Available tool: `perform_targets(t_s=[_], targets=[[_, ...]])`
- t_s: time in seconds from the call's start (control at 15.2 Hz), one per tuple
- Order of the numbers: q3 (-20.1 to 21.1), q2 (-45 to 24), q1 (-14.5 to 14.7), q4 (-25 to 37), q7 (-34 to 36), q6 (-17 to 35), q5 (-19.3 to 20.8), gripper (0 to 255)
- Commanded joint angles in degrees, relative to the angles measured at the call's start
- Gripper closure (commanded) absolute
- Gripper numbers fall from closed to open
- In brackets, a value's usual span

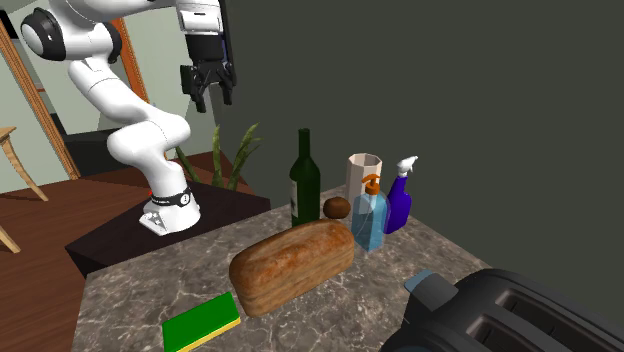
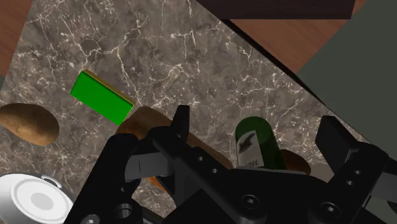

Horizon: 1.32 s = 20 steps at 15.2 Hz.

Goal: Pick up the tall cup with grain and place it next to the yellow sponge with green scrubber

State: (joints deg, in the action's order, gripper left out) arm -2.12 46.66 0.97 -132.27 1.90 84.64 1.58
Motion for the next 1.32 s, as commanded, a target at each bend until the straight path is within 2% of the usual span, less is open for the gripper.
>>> perform_targets(t_s=[0.0,0.59,1.25], targets=[[0.0,0.0,0.0,0.0,0.0,0.0,0.0,0],[4.1,-15.2,1.9,2.3,4.3,13.5,-2.8,0],[8.1,-35.0,3.4,12.1,8.9,24.2,-3.1,0]])
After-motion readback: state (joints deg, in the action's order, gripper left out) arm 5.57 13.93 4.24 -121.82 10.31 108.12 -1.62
